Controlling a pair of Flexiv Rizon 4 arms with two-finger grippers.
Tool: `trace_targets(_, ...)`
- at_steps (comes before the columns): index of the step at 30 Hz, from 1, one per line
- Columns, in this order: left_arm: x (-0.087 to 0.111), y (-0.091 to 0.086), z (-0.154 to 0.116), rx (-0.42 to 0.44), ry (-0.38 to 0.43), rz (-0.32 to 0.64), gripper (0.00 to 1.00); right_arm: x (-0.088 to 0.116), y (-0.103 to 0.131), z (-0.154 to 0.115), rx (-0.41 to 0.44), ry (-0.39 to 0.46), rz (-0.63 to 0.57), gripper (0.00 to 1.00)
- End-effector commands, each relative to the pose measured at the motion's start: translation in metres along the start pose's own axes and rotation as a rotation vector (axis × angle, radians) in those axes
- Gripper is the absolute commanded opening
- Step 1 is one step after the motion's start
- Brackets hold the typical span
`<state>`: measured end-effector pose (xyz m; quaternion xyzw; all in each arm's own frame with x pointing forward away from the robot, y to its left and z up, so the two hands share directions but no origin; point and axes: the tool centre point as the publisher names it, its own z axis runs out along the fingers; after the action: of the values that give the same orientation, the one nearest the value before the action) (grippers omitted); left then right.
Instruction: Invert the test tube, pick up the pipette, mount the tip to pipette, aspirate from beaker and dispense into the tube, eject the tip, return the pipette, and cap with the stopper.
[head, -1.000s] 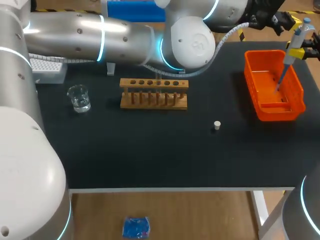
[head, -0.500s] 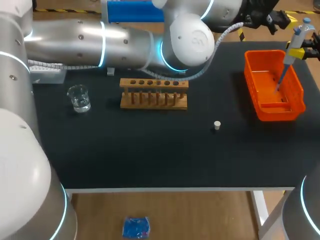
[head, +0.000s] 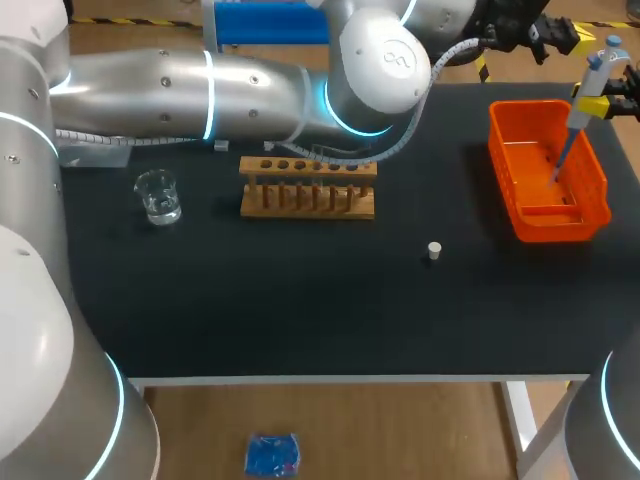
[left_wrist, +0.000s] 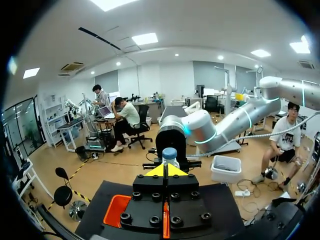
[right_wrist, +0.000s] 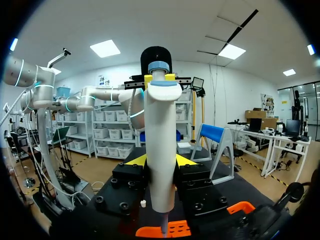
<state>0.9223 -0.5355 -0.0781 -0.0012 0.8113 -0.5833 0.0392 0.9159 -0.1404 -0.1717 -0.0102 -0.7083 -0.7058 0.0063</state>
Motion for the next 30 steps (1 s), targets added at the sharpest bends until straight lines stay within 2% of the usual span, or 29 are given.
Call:
trace_targets(1,-0.0022,0.0039,0.0059,0.072,0.017,-0.028,0.00,-0.0014,-0.0003,-0.0013,0.000,0.005,0.000,0.00)
trace_targets(5,-0.0024,0.0050,0.0061,0.107,0.010,-0.053,0.00,-0.0014,-0.0003,-0.0013,0.000,0.005,0.000,0.00)
trace_targets(30,-0.0033,0.0032,0.0105,0.118,0.030,-0.055,0.00,-0.0014,-0.0003,-0.0013,0.000,0.005,0.000,0.00)
